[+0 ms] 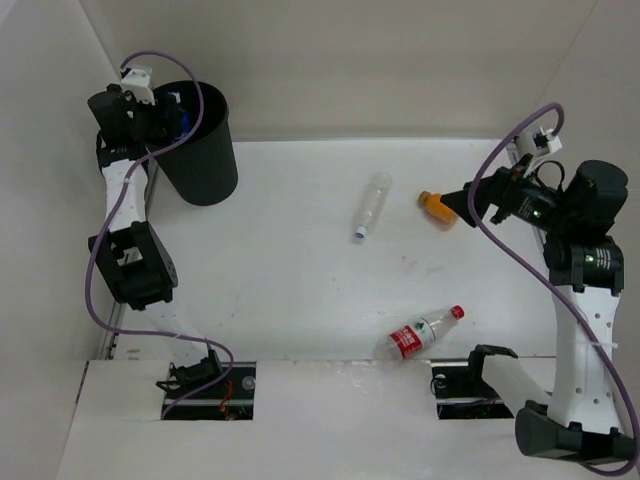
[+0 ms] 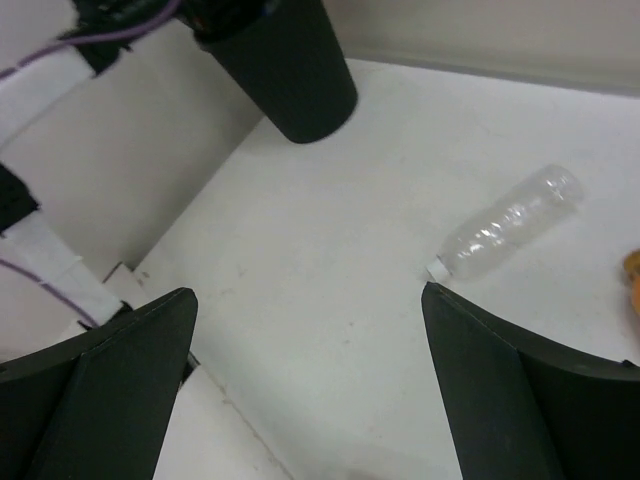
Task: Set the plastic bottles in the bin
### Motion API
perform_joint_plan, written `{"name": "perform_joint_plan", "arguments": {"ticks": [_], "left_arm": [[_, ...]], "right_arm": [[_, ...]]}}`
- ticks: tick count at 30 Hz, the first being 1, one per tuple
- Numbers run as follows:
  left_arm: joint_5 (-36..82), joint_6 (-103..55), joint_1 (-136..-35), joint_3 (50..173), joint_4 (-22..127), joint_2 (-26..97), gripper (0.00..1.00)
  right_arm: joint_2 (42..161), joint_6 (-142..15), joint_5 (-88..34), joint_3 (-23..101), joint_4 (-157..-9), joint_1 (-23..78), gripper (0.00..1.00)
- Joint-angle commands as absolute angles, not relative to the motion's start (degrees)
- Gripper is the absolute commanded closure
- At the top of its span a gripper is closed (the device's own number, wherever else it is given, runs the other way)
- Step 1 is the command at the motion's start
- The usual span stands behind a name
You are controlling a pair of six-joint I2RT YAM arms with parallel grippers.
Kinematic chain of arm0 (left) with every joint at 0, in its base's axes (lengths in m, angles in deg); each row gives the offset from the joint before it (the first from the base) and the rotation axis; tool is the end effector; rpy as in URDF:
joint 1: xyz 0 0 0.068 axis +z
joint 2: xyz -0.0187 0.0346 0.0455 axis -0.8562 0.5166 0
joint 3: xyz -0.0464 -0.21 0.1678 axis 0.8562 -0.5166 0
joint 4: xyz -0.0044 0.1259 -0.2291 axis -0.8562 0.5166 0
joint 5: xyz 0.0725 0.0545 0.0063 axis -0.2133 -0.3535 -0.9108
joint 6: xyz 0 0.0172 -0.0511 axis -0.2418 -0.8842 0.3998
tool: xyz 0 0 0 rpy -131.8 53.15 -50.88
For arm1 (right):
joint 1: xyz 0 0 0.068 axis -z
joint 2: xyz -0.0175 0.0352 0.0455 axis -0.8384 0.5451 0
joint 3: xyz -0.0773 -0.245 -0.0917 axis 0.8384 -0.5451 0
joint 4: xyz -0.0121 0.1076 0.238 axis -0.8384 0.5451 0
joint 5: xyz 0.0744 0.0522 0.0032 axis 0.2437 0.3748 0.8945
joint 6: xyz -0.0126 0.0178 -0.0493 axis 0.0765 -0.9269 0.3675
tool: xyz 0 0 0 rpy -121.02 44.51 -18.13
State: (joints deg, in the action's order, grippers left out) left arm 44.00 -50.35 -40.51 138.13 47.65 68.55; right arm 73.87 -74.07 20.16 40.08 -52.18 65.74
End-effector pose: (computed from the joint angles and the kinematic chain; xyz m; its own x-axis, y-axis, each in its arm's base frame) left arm 0.4402 0.1278 0.3790 0.0097 0.2359 -0.9717 0.1971 0.9523 0.2331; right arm 0.1611 0.0046 0.4638 -0.3435 0.2243 -0.9120 -0.6396 0.6551 0.4021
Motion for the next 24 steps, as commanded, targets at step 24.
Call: {"name": "perform_joint_plan", "arguments": {"ticks": [24], "left_arm": [[37.73,-47.52,-50.95,126.83,79.68,5.54,0.0]], "right_arm": [[129.39,-65.93,-20.82,60.75,-52.93,42.07,0.0]]}}
